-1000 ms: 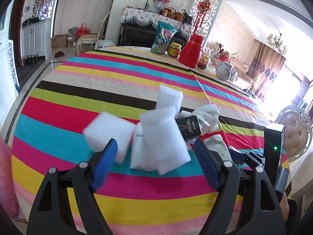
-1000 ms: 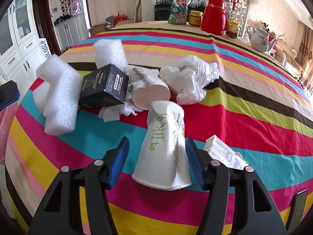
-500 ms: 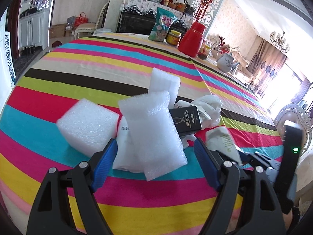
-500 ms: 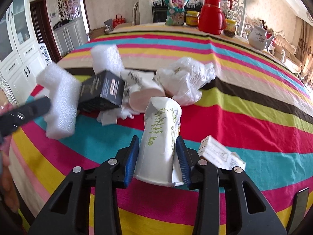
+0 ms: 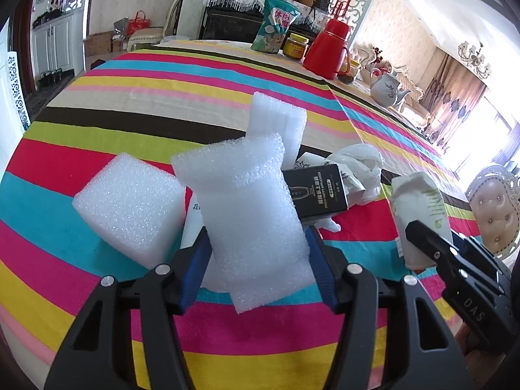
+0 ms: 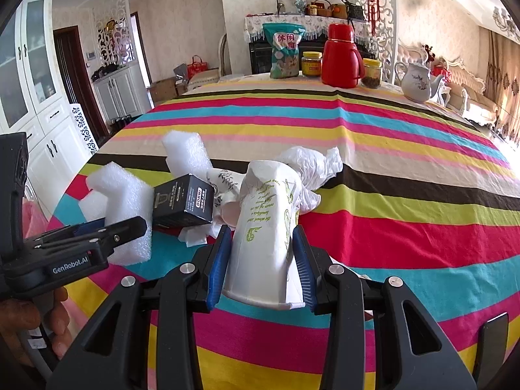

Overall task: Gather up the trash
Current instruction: 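Grasp a white foam sleeve with the left tool while the right tool lifts the cup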

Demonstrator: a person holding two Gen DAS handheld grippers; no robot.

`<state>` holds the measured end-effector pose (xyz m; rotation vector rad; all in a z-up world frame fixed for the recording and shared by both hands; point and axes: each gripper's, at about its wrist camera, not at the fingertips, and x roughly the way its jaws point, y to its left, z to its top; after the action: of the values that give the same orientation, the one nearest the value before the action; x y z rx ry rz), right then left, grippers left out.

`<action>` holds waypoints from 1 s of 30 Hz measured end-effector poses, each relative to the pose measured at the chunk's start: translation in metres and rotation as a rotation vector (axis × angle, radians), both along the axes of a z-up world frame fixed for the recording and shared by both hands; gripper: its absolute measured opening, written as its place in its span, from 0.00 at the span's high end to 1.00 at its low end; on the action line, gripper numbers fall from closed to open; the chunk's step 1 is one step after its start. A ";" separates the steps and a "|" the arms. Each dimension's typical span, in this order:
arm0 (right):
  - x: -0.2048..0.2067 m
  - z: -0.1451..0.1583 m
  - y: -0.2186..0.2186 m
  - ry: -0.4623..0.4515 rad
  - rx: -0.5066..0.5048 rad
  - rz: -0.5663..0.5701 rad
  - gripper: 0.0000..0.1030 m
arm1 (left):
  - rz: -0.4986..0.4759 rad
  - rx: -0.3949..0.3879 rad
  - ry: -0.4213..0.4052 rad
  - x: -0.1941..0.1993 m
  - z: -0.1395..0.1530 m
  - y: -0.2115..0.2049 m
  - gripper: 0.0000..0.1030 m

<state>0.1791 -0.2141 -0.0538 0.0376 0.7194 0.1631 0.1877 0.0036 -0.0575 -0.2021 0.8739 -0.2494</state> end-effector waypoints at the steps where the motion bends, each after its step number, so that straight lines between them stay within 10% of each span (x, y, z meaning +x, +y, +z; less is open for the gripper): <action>1: -0.001 0.001 0.000 -0.003 0.002 0.000 0.63 | 0.000 -0.004 -0.007 -0.002 0.002 0.001 0.45; 30: -0.027 0.064 0.091 -0.116 0.033 0.182 0.63 | 0.246 0.002 -0.232 -0.110 0.094 0.158 0.45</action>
<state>0.1526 -0.1232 0.0097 -0.0055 0.6037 0.3484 0.0776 0.1620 0.0370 -0.2703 0.6127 -0.0408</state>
